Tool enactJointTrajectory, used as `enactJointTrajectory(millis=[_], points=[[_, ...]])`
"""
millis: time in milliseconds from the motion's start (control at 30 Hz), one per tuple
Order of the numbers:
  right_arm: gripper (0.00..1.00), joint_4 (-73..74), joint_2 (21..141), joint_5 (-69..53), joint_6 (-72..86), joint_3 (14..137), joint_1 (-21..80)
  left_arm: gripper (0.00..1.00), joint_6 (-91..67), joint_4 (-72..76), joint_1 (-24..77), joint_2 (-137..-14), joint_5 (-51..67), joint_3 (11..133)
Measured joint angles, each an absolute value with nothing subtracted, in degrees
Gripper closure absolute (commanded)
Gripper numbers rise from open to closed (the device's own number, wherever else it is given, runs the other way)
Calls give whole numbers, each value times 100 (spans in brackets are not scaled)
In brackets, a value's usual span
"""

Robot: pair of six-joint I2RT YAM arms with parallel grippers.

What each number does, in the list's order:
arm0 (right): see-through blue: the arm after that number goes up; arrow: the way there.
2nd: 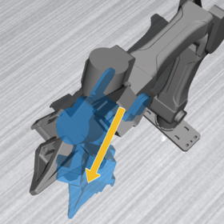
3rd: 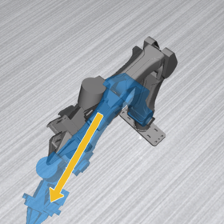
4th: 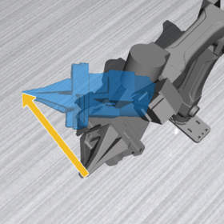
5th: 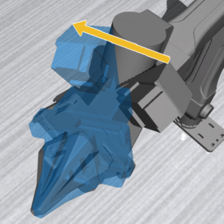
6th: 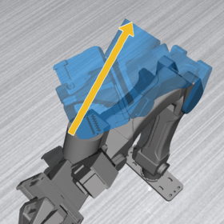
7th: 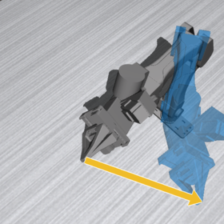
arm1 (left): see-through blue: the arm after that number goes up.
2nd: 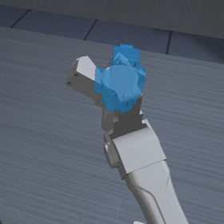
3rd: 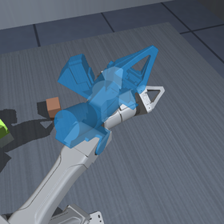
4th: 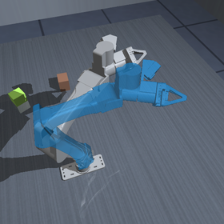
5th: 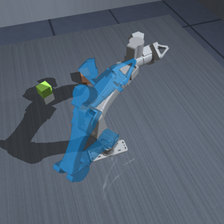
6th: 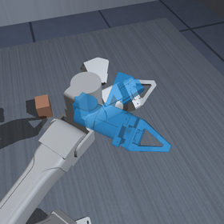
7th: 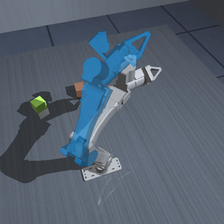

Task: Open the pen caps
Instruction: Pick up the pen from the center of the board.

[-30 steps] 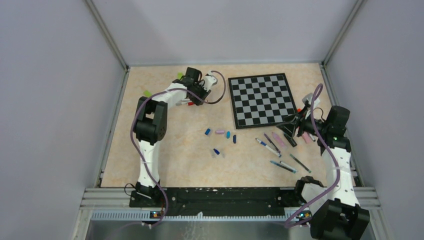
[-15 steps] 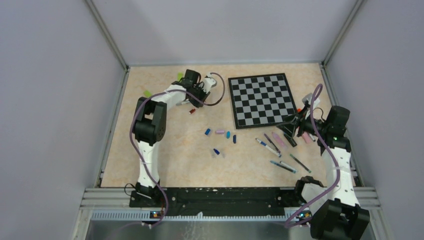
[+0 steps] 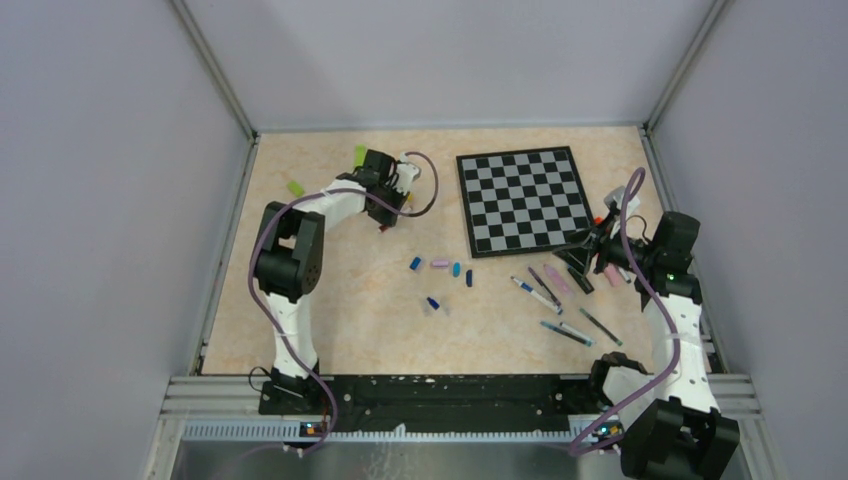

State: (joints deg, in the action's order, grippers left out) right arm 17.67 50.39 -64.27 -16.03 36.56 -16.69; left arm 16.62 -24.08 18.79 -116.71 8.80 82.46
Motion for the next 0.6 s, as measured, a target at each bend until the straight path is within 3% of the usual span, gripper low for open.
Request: enactJointTrajectory(millis=[233, 600], points=[[47, 1778, 5039, -6427, -1605, 3656, -1669, 100, 1188, -2412, 1879, -11566, 607, 8099], [47, 1857, 5039, -6532, -1658, 3656, -1669, 100, 683, -2200, 1892, -10954, 462, 7312]])
